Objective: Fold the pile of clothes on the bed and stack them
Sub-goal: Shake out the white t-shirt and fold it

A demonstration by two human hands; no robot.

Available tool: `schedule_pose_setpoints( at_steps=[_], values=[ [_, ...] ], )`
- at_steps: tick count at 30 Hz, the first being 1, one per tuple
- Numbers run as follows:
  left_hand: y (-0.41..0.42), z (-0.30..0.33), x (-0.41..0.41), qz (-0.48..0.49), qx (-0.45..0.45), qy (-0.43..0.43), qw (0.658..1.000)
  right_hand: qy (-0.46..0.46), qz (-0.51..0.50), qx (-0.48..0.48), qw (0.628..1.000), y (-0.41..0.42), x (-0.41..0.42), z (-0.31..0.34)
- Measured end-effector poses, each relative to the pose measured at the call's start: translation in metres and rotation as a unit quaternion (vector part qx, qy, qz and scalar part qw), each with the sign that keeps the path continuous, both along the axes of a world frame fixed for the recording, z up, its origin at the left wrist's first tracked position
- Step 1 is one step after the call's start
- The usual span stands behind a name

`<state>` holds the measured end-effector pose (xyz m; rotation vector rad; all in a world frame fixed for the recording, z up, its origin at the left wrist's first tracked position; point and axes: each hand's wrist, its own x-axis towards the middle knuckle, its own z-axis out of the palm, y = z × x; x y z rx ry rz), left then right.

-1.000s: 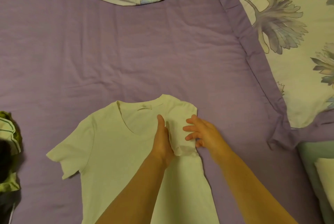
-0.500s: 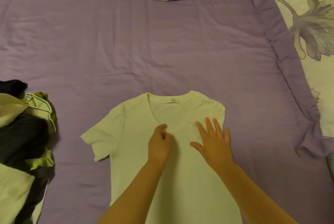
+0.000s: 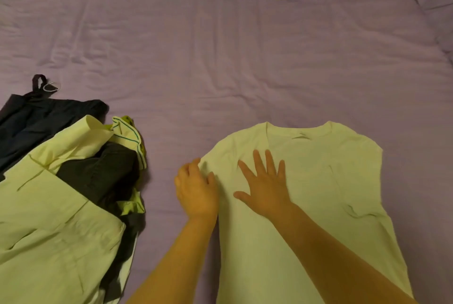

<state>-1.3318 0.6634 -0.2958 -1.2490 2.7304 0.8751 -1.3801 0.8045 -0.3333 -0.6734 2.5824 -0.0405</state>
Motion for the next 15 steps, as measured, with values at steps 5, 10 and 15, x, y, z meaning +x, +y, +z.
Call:
schedule_pose_setpoints(
  at_steps=[5, 10, 15],
  values=[
    [-0.04, -0.007, -0.001, 0.053, 0.048, -0.094, 0.993, 0.011, 0.018, 0.013, 1.0, -0.026, -0.012, -0.004],
    [-0.043, -0.008, 0.013, 0.099, 0.248, -0.024, 0.963, 0.01, -0.017, -0.02, 1.0, -0.028, 0.012, -0.005],
    [-0.039, 0.0, 0.013, 0.056, 0.235, 0.046, 0.969, -0.056, -0.063, -0.052, 0.995, -0.045, 0.008, 0.012]
  ],
)
